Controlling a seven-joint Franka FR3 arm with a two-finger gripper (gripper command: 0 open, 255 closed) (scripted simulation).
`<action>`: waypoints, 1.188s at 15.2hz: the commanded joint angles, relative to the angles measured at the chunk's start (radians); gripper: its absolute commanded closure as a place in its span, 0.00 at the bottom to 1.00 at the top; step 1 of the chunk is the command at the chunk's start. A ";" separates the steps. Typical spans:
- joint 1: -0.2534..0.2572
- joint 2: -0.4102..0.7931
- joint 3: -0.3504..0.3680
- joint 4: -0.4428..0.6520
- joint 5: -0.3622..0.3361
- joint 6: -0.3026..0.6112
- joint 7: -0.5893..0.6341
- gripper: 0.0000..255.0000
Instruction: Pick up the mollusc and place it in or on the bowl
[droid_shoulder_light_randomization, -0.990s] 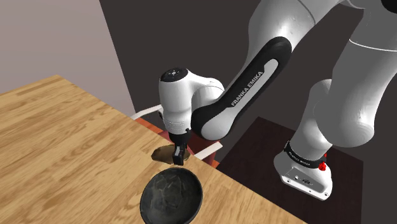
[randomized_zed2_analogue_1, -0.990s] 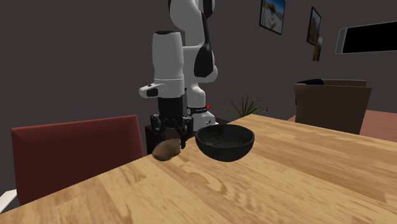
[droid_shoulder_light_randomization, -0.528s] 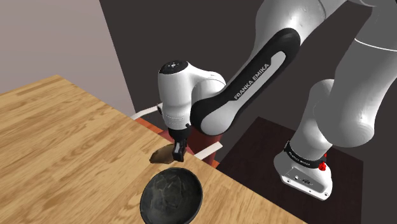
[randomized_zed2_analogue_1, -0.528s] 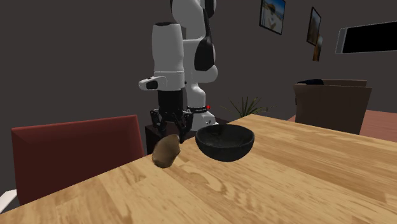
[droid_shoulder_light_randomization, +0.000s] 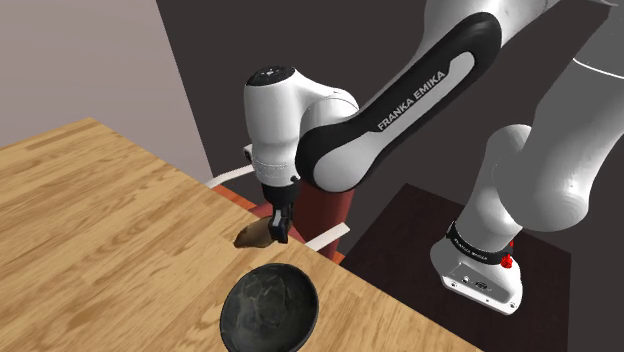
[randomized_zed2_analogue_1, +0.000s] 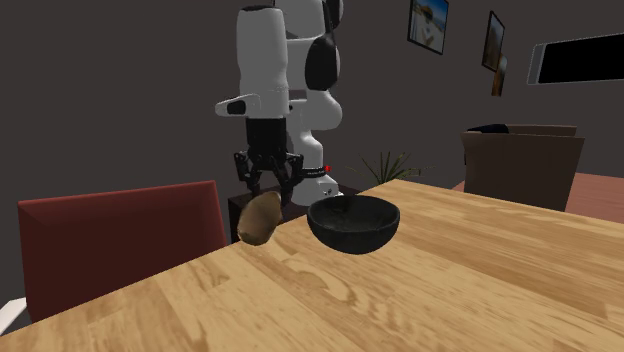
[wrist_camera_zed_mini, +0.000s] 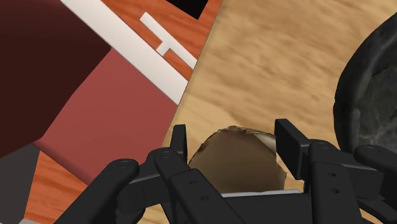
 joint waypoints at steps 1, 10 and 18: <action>0.001 -0.017 -0.001 0.013 0.007 -0.030 -0.004 1.00; 0.003 -0.094 -0.010 0.070 0.031 -0.160 -0.024 1.00; 0.028 -0.143 0.013 0.110 0.052 -0.245 0.014 1.00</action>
